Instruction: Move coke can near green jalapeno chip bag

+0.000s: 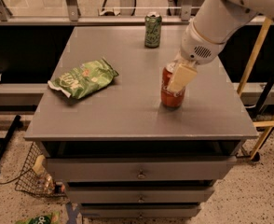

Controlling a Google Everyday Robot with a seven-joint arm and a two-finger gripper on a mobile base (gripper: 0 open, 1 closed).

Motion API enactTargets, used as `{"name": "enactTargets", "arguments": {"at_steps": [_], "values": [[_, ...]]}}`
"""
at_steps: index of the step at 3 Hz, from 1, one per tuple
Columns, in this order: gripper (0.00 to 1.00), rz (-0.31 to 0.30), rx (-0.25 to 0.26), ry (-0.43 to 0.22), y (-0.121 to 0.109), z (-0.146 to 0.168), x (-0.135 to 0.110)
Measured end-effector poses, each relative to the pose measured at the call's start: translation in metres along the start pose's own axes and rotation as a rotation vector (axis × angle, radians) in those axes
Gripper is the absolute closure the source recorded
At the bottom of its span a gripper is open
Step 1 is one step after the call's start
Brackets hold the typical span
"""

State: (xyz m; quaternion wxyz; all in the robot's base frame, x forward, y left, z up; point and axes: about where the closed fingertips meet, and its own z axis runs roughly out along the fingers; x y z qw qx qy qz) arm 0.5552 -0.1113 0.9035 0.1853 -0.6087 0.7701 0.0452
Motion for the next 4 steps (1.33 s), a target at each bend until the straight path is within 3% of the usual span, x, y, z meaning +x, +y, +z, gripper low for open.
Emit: {"name": "enactTargets", "arguments": {"at_steps": [2,3,4], "values": [[1.00,-0.359,-0.042,-0.021,0.053,-0.008,-0.109],[1.00,-0.490,-0.083,-0.034,0.067,-0.003,-0.151],[1.00,-0.576,-0.132,-0.026,0.066,0.015,-0.184]]}}
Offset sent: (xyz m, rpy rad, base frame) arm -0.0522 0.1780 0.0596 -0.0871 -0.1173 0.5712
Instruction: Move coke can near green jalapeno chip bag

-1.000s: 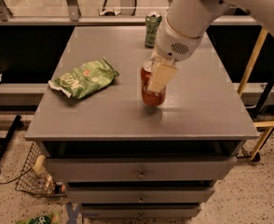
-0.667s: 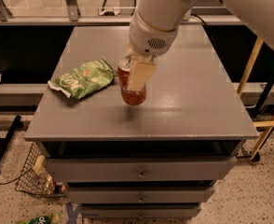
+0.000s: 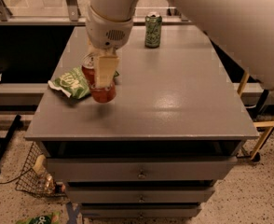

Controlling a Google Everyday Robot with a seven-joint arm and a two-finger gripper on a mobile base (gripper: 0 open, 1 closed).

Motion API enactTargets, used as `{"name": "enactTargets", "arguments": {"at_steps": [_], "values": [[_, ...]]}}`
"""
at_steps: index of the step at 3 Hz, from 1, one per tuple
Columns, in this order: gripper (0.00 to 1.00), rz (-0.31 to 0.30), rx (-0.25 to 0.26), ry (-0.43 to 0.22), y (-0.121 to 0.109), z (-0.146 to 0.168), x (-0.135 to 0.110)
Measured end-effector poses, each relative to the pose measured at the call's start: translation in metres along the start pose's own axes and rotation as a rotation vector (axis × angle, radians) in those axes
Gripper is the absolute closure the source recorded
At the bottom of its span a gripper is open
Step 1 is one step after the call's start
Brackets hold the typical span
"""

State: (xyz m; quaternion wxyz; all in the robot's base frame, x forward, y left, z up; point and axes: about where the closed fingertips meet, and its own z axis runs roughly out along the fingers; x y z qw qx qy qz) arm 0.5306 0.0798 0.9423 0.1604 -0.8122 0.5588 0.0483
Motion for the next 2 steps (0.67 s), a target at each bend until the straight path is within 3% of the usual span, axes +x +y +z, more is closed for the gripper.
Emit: {"name": "enactTargets", "arguments": {"at_steps": [2], "values": [[1.00,-0.058,-0.036,0.060,-0.047,0.039,-0.012]]}}
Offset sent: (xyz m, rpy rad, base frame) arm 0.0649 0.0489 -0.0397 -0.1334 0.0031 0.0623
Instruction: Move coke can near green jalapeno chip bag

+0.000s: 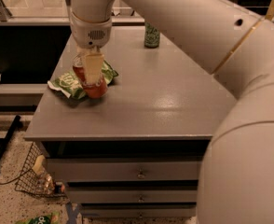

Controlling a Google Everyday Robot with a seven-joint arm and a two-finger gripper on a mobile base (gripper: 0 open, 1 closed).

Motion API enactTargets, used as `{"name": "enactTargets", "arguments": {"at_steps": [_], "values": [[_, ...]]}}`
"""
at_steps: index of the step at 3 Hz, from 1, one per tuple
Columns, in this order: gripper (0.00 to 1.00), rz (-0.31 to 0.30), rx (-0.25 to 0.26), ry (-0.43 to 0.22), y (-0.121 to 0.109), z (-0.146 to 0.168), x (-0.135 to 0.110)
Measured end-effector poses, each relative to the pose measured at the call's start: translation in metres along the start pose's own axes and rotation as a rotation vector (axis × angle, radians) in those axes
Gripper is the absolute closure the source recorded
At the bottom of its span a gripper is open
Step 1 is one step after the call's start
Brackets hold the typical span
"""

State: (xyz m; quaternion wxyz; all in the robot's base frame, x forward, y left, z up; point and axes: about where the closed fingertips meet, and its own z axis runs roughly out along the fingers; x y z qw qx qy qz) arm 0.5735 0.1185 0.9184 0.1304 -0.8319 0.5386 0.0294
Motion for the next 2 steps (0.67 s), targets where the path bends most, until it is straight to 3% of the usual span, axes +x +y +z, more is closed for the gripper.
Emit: {"name": "enactTargets", "arguments": {"at_steps": [2], "values": [[1.00,0.018,-0.027,0.041,-0.0176,0.0271,0.0125]]}}
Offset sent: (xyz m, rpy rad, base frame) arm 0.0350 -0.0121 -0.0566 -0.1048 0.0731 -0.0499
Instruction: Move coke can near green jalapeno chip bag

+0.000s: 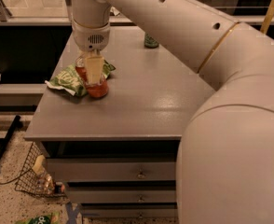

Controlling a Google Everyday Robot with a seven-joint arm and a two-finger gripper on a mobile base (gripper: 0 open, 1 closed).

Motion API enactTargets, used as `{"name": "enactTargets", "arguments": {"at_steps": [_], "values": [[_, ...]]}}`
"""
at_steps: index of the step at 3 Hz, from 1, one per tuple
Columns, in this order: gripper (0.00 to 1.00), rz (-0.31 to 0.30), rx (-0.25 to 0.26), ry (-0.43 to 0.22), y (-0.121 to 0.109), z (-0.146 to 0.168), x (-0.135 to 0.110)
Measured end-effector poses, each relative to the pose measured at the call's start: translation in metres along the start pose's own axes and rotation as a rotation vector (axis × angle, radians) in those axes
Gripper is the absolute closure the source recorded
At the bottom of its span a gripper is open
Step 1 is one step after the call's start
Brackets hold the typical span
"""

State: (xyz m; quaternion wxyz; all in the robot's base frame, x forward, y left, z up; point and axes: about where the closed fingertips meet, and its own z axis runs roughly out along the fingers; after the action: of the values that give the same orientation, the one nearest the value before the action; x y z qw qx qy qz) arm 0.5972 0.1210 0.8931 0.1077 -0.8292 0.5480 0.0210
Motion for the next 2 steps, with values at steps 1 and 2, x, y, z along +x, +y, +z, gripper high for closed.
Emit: {"name": "enactTargets", "arguments": {"at_steps": [1,2], "values": [[1.00,0.000,0.000,0.000,-0.0006,-0.0035,-0.0004],[0.84,0.000,0.010,-0.005,-0.0038,-0.0016,-0.0022]]}}
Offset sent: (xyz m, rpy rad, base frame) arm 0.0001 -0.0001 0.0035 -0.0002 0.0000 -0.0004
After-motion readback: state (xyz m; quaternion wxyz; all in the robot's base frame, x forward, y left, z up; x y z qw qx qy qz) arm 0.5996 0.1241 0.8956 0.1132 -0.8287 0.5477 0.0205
